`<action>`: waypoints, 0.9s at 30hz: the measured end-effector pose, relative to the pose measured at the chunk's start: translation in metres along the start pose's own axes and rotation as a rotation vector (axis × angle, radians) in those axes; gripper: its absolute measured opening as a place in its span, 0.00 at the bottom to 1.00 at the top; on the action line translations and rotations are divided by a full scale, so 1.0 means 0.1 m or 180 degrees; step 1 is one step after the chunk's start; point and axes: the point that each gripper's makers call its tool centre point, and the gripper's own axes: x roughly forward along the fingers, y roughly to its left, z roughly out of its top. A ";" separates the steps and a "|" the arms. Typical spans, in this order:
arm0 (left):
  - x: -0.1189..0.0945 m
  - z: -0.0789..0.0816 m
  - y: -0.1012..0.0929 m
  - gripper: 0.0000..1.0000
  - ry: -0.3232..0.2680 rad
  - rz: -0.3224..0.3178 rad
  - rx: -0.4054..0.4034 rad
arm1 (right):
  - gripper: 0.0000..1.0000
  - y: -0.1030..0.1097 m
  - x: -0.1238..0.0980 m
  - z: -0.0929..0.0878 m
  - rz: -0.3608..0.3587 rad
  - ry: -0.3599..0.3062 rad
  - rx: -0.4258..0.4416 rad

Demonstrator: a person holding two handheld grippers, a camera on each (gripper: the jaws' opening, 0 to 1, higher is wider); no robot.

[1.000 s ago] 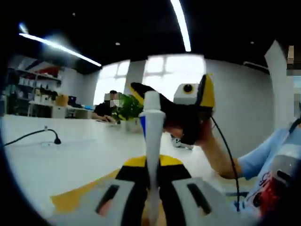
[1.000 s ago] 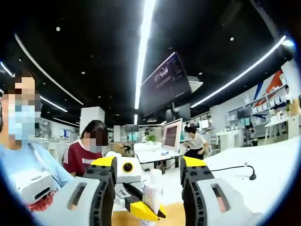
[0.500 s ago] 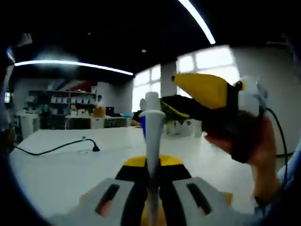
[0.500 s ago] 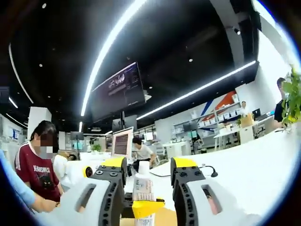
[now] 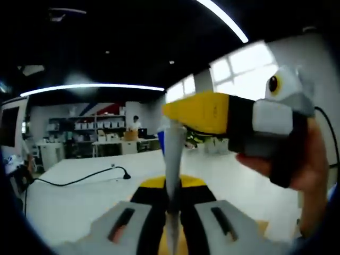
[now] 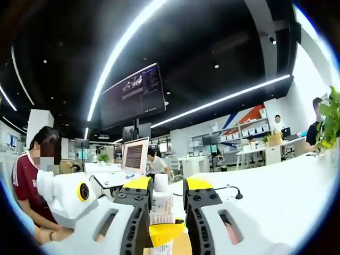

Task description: Pick up the toothpaste unscrew the cap squeeze it onto the small board screw the cap back on and return it to the table

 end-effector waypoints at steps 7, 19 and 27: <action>-0.01 -0.12 -0.07 0.06 0.0085 0.0003 -0.0027 | 0.11 0.06 -0.01 -0.08 0.0084 0.0034 0.0094; -0.10 -0.16 -0.05 0.06 0.0118 0.0105 -0.0218 | 0.10 0.27 -0.01 -0.17 0.0056 0.0211 -0.0467; -0.11 -0.18 -0.13 0.05 0.0141 0.0015 -0.0259 | 0.10 0.21 -0.07 -0.19 0.0001 0.0257 -0.0262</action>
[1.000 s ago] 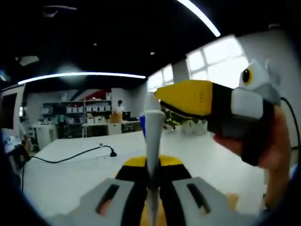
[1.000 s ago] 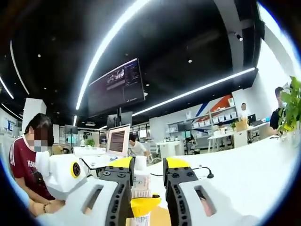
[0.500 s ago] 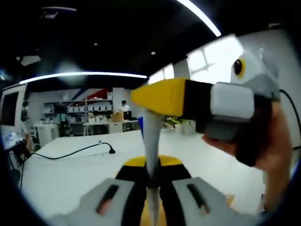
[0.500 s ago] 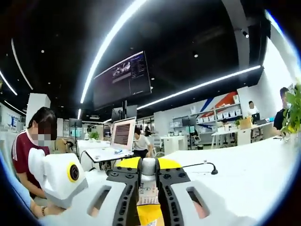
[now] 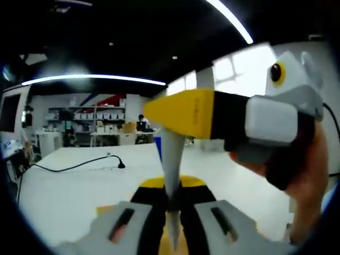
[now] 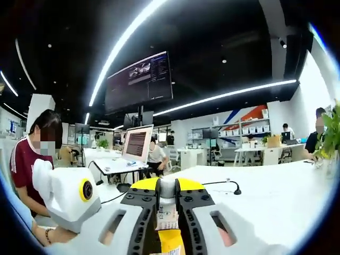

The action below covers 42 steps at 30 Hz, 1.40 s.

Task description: Pick up the toothpaste unscrew the cap squeeze it onto the small board screw the cap back on and return it to the table

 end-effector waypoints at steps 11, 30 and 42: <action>-0.03 0.02 -0.18 0.05 0.0022 -0.0390 -0.0150 | 0.10 -0.02 -0.11 0.03 0.0102 -0.0013 0.0096; -0.21 0.16 -0.50 0.05 0.0070 -0.1838 -0.0235 | 0.10 0.13 -0.28 0.21 0.1334 0.0144 0.0368; -0.26 0.17 -0.59 0.05 0.0175 -0.2834 -0.0298 | 0.10 0.16 -0.29 0.21 0.2050 0.0250 0.0450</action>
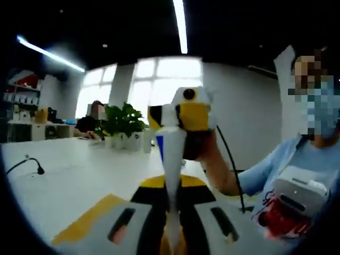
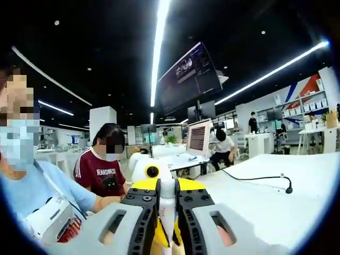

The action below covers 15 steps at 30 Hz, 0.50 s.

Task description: Pick up the toothpaste unscrew the cap squeeze it onto the small board screw the cap back on and return it to the table

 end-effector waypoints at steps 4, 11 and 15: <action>0.03 -0.05 -0.05 0.05 0.0017 -0.0205 -0.0051 | 0.10 0.03 -0.03 -0.04 0.0303 -0.0004 0.0011; 0.08 -0.08 -0.12 0.05 -0.0070 -0.0494 -0.0198 | 0.10 0.05 -0.07 -0.08 0.0937 -0.0186 0.0382; 0.12 -0.11 -0.07 0.05 -0.0079 -0.0523 -0.0282 | 0.10 0.01 -0.09 -0.13 0.1126 -0.0198 0.0435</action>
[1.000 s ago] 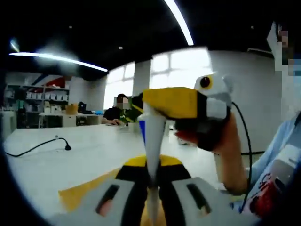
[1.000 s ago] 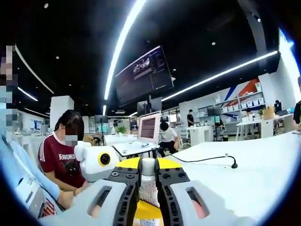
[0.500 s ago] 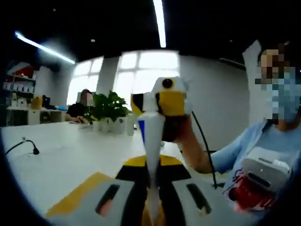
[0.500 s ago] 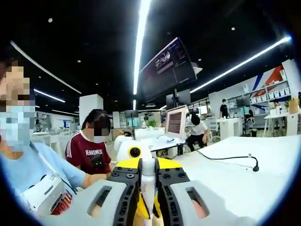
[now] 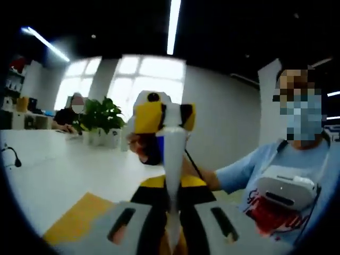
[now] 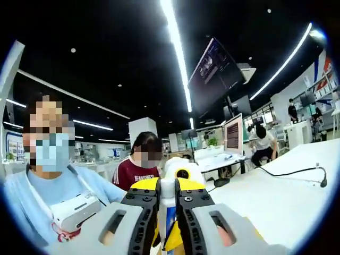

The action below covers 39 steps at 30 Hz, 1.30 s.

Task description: Pick up the toothpaste unscrew the cap squeeze it onto the small board screw the cap back on and return it to the table

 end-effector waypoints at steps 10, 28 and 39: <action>0.03 -0.05 0.06 0.05 0.0062 0.0044 0.0222 | 0.10 0.05 -0.05 -0.03 0.0205 0.0035 -0.0107; 0.04 -0.06 0.11 0.05 0.0150 0.0276 0.0383 | 0.13 0.06 -0.10 -0.01 0.0239 -0.0148 -0.0014; -0.20 0.05 0.36 0.05 0.0034 0.1045 0.0574 | 0.27 -0.27 -0.29 0.11 -0.0731 -0.0279 -0.0191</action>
